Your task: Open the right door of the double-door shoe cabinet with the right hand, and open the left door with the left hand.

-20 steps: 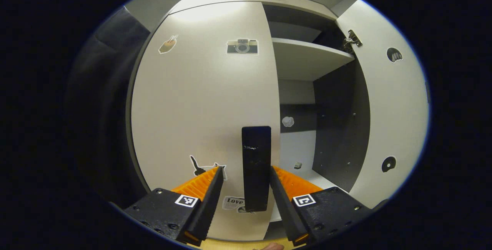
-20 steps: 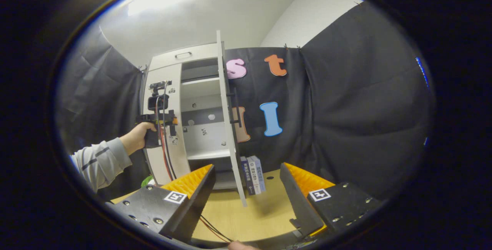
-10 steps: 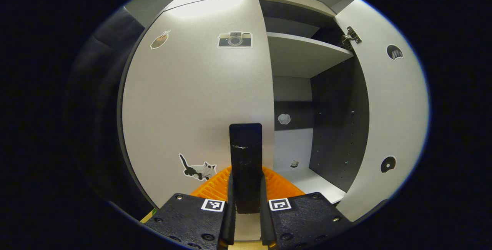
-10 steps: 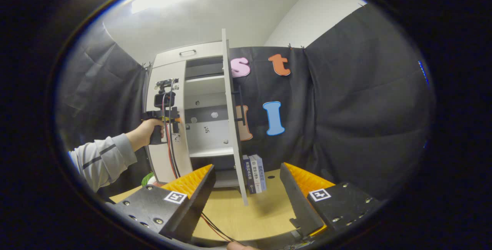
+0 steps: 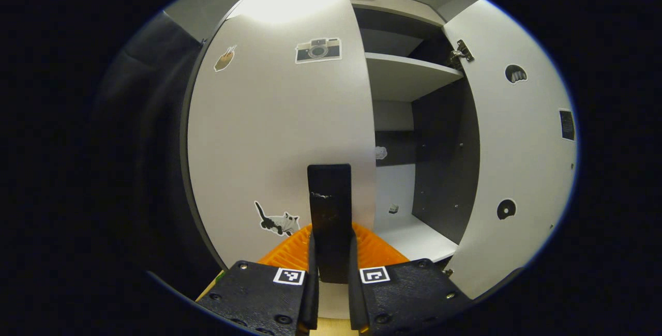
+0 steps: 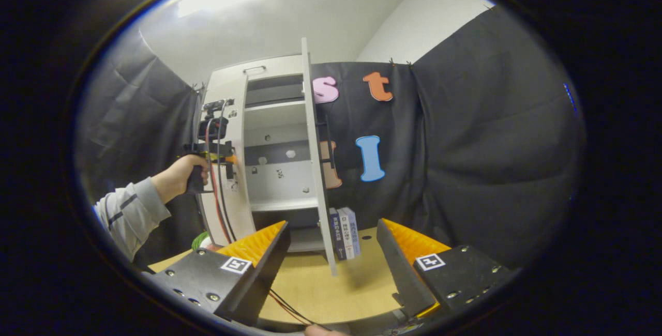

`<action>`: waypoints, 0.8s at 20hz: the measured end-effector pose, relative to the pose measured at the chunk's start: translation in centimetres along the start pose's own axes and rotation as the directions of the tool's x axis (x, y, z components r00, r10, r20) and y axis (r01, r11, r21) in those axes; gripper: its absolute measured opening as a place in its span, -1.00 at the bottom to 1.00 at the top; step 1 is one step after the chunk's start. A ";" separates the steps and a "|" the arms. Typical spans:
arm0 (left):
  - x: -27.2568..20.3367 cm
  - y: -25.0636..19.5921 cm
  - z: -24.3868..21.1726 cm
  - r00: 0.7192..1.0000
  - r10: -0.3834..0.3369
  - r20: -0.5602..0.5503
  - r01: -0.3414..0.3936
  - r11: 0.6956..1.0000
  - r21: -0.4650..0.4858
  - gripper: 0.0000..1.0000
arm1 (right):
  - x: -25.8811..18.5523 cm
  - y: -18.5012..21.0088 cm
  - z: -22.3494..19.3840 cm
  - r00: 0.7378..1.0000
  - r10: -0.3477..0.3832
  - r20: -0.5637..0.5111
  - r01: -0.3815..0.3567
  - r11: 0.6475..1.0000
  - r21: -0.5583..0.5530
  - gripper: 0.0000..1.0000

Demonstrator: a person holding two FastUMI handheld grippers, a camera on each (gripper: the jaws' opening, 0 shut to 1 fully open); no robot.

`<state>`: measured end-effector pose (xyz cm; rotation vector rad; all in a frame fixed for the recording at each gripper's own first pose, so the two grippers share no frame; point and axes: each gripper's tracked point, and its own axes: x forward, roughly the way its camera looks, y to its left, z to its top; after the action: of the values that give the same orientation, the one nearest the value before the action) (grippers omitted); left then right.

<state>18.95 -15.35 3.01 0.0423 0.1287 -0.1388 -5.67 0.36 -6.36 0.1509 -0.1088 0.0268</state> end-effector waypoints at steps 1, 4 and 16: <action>-0.5 0.2 -0.1 1.000 -0.012 -0.002 0.012 1.000 0.002 -0.51 | 0.0 0.2 -0.1 1.000 0.000 -0.001 0.000 1.000 0.004 0.99; -2.3 0.6 -0.1 0.999 -0.032 0.005 0.032 0.999 0.008 -0.51 | 0.2 0.6 -0.2 1.000 0.000 -0.008 0.000 1.000 -0.005 0.93; -9.3 4.8 -0.6 0.997 -0.069 0.026 0.068 0.996 0.061 -0.52 | 0.8 3.2 -0.7 0.999 0.022 -0.023 -0.023 1.000 -0.012 0.99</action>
<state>10.40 -9.27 3.75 0.0964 0.0982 -0.2116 -4.96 3.68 -6.50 0.1367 -0.0878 0.0502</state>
